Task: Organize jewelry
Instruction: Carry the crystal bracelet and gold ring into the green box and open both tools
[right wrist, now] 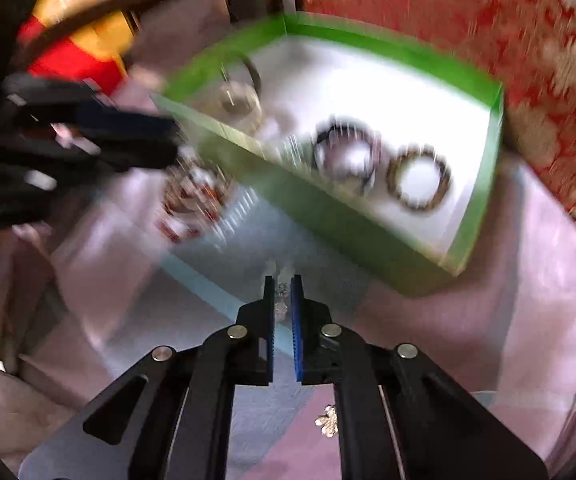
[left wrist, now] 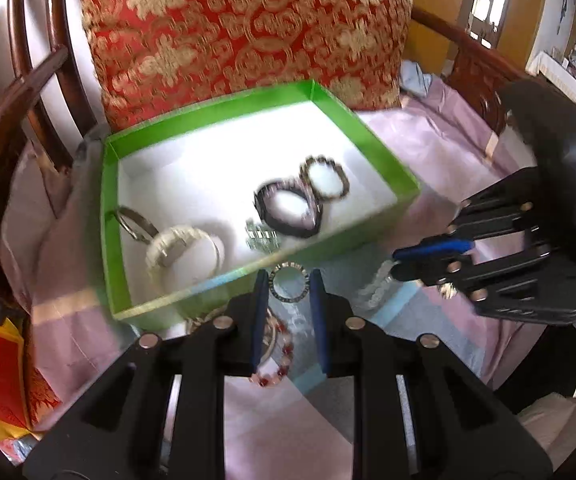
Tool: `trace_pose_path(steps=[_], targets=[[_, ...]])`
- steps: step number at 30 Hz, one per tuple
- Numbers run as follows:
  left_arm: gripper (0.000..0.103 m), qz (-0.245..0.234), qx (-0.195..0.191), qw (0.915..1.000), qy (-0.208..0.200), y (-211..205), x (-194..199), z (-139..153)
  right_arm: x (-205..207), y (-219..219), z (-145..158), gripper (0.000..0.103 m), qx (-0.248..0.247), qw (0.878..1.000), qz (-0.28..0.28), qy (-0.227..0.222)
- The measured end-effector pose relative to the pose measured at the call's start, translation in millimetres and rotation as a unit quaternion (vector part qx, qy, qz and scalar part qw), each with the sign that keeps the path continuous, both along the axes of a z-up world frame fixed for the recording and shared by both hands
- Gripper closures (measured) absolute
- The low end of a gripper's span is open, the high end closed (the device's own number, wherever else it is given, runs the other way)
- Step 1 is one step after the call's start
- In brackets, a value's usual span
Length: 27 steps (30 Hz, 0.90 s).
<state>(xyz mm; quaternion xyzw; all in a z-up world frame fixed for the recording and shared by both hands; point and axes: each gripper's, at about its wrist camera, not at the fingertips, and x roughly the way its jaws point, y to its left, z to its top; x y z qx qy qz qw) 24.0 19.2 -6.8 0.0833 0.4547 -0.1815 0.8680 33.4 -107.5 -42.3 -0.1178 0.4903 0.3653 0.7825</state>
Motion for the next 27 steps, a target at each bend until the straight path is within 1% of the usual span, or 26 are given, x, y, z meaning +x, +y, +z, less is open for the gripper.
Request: trace_pose_path(steps=[3, 5, 7, 9, 10, 12, 13, 14, 15, 18, 20, 22, 25, 27], targets=[[0.083, 0.007, 0.001, 0.9997, -0.021, 1.8, 13.5, 19.5, 6.0, -1.3, 39.2, 0.096, 0.027, 0.999, -0.008, -0.033], [0.083, 0.015, 0.004, 0.9994, -0.030, 2.4, 24.8, 27.8, 17.9, -0.6, 64.8, 0.096, 0.049, 0.997, -0.012, -0.056], [0.083, 0.025, 0.002, 0.9991, -0.035, 4.3, 38.8, 33.6, 29.6, -0.1, 79.4, 0.096, 0.051, 0.995, -0.025, -0.078], [0.083, 0.033, 0.005, 0.9988, -0.036, 4.7, 51.0, 33.1, 44.8, 4.6, 87.3, 0.096, 0.054, 0.994, -0.038, -0.084], [0.082, 0.039, 0.003, 0.9988, -0.028, 5.8, 60.4, 28.5, 50.3, 3.7, 88.6, 0.096, 0.051, 0.994, -0.047, -0.089], [0.080, 0.051, 0.001, 0.9986, -0.015, 9.4, 70.2, 19.9, 63.7, 5.7, 86.0, 0.094, 0.050, 0.993, -0.058, -0.088], [0.075, 0.055, -0.002, 0.9985, -0.004, 11.3, 73.8, 14.2, 67.9, 3.4, 83.2, 0.082, 0.050, 0.993, -0.062, -0.083], [0.072, 0.059, -0.005, 0.9983, 0.002, 13.4, 74.3, 10.1, 72.2, 2.9, 77.3, 0.072, 0.045, 0.994, -0.073, -0.075], [0.069, 0.062, -0.007, 0.9980, 0.005, 15.5, 73.6, 7.1, 72.9, 0.7, 73.8, 0.058, 0.042, 0.993, -0.081, -0.070], [0.053, 0.065, -0.021, 0.9976, 0.008, 23.3, 63.1, 4.1, 65.8, -11.0, 64.6, 0.058, 0.053, 0.994, -0.084, -0.050], [0.053, 0.056, -0.020, 0.9981, 0.014, 23.9, 51.0, 2.4, 55.2, -23.3, 59.5, 0.058, 0.046, 0.994, -0.088, -0.040], [0.054, 0.048, -0.007, 0.9985, 0.023, 20.9, 34.2, -1.2, 42.3, -34.5, 53.9, 0.058, 0.039, 0.995, -0.083, -0.027], [0.053, 0.019, 0.013, 0.9991, 0.036, 11.3, 1.8, -13.7, 15.6, -48.6, 38.7, 0.058, 0.006, 0.997, -0.071, -0.004], [0.053, 0.009, 0.030, 0.9981, 0.053, 4.6, -11.5, -27.8, -0.3, -54.9, 19.8, 0.058, -0.027, 0.997, -0.068, 0.015]])
